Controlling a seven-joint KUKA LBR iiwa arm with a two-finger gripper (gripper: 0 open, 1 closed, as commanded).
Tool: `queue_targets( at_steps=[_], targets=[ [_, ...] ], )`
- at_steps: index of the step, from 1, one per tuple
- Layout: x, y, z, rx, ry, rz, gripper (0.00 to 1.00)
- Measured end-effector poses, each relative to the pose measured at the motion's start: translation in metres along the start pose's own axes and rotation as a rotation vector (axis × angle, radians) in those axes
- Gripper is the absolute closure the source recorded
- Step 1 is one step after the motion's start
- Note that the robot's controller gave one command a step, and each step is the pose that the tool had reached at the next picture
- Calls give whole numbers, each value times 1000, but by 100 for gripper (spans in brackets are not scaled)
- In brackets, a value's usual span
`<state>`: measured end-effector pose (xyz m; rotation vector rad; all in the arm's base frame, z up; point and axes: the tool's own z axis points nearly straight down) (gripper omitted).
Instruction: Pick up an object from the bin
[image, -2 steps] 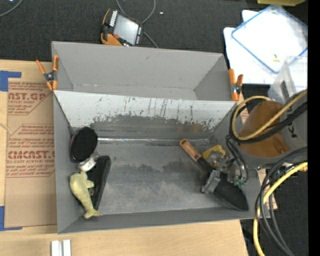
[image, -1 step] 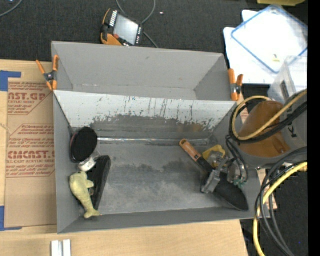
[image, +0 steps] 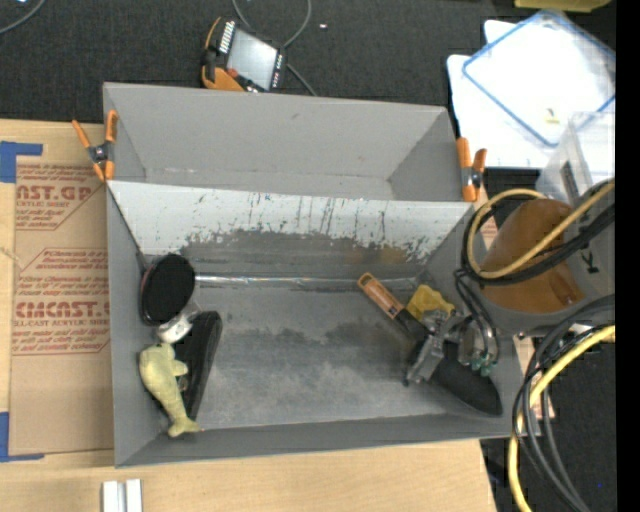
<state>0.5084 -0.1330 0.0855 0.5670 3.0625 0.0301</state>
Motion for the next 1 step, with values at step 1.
queue_targets(
  at_steps=[1],
  targets=[
    [2, -3, -28, 4, 9, 4, 100]
  ],
)
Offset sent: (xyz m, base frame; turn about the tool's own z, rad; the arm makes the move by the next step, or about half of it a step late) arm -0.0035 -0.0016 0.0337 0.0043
